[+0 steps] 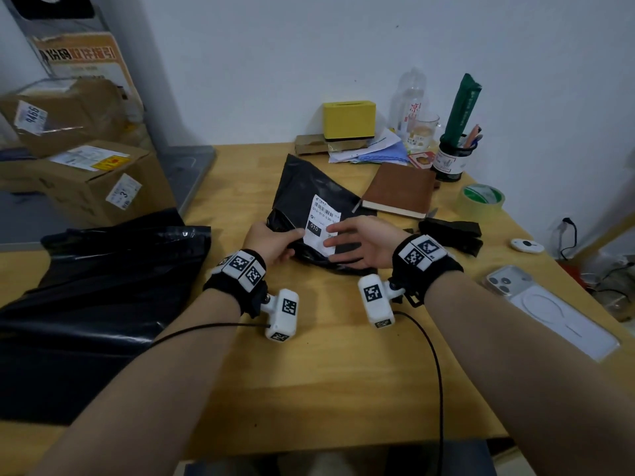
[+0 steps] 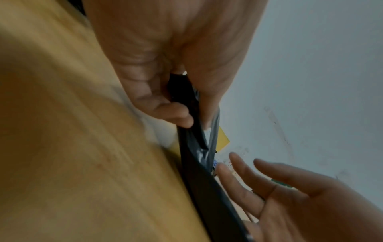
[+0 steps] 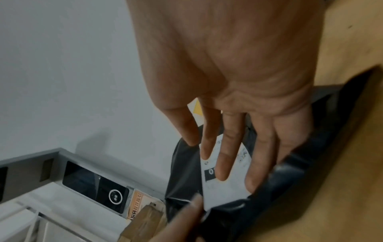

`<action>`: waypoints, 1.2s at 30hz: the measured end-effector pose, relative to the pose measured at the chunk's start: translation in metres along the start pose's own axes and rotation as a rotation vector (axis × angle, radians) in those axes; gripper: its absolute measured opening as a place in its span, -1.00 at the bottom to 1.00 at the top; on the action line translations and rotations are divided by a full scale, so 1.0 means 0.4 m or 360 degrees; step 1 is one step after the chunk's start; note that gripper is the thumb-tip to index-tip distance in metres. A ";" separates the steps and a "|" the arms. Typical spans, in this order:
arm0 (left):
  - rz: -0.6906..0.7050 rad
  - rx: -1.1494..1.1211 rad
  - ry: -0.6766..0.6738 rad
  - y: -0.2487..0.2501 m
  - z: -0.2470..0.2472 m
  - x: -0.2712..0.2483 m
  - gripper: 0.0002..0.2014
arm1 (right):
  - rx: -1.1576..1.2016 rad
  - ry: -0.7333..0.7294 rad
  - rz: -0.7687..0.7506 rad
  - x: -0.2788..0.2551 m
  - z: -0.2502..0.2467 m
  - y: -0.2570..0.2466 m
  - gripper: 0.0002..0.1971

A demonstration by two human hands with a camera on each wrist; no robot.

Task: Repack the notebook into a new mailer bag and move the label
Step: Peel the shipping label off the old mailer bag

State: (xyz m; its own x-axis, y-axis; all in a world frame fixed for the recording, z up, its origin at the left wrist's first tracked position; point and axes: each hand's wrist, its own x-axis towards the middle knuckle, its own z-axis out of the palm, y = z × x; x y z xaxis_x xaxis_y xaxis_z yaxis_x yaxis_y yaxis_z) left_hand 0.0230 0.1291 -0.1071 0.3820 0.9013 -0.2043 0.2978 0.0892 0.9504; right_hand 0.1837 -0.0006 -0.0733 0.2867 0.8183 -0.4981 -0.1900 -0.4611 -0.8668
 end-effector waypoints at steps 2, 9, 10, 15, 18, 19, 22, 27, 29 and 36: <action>0.0068 0.0042 0.0075 -0.015 0.009 0.017 -0.75 | 0.0049 -0.0016 -0.0032 0.011 -0.005 -0.005 -0.70; 0.0188 -0.0288 0.0154 -0.030 0.043 0.082 -0.70 | 0.0469 -0.0203 -0.0132 0.080 0.003 0.002 -0.74; 0.0170 -0.0347 0.0147 -0.032 0.047 0.092 -0.68 | 0.0495 -0.0214 -0.0122 0.094 0.004 0.007 -0.73; 0.0064 -0.0601 0.0081 -0.037 0.051 0.137 -0.75 | 0.0556 -0.0256 -0.0133 0.155 -0.008 0.010 -0.70; 0.0087 -0.0590 0.0066 -0.037 0.056 0.144 -0.87 | 0.0564 -0.0241 -0.0170 0.185 -0.010 0.005 -0.72; 0.0097 -0.0604 0.0053 -0.035 0.059 0.145 -0.86 | 0.0607 -0.0253 -0.0179 0.194 -0.011 0.004 -0.73; 0.0099 -0.0583 0.0008 -0.027 0.065 0.148 -0.86 | 0.0717 -0.0304 -0.0185 0.210 -0.018 0.000 -0.74; 0.0136 -0.0482 0.0061 -0.017 0.070 0.172 -0.86 | 0.0737 -0.0328 -0.0180 0.223 -0.027 -0.006 -0.76; 0.0175 -0.0420 0.0098 -0.019 0.072 0.181 -0.82 | 0.0660 -0.0319 -0.0187 0.225 -0.026 -0.005 -0.76; 0.0280 -0.0450 0.0174 -0.029 0.064 0.188 -0.65 | 0.0495 -0.0232 -0.0260 0.214 -0.015 -0.011 -0.79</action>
State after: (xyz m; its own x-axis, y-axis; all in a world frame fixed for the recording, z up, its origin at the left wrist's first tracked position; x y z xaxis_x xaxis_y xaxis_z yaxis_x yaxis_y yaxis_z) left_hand 0.0706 0.1851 -0.1396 0.3055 0.9520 -0.0199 -0.0243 0.0287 0.9993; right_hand 0.2149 0.0696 -0.1122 0.2046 0.9230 -0.3258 -0.4352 -0.2124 -0.8749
